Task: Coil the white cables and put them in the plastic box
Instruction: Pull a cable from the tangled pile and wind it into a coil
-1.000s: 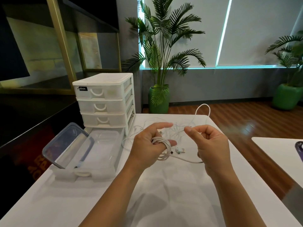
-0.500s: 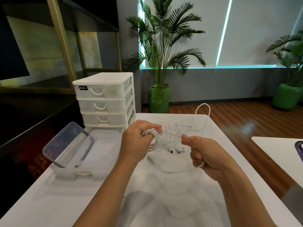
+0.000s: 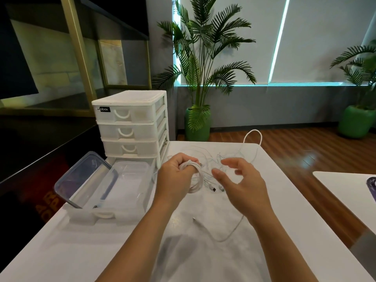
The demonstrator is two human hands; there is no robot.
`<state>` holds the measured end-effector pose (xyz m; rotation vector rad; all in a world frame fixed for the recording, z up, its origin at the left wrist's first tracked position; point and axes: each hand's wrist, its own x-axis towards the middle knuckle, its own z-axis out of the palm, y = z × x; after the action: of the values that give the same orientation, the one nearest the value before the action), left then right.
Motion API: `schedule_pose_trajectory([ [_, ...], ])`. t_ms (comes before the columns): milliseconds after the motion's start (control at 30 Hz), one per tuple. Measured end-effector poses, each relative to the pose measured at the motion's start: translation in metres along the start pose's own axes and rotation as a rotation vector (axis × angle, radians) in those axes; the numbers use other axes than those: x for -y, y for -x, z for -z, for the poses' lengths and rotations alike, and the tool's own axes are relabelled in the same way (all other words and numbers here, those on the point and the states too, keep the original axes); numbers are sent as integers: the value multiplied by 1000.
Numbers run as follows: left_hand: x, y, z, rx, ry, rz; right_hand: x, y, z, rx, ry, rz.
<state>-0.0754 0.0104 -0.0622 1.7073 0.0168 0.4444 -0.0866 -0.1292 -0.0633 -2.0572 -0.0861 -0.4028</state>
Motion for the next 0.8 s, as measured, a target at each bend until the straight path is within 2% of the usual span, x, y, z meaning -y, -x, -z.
schedule_pose_trajectory([
  [67,0,4,-8,34,-37,44,5,4,-4,59,35,101],
  [133,0,5,-13,82,-1,133,5,7,-7,146,11,112],
  [267,-7,6,-10,236,175,318,1,5,-5,99,-70,103],
  [500,-7,3,5,400,319,309,5,3,0,191,-264,53],
  [700,-5,2,7,469,504,304,4,3,3,283,-393,72],
  [800,-4,1,4,446,563,351,4,3,4,293,-421,117],
])
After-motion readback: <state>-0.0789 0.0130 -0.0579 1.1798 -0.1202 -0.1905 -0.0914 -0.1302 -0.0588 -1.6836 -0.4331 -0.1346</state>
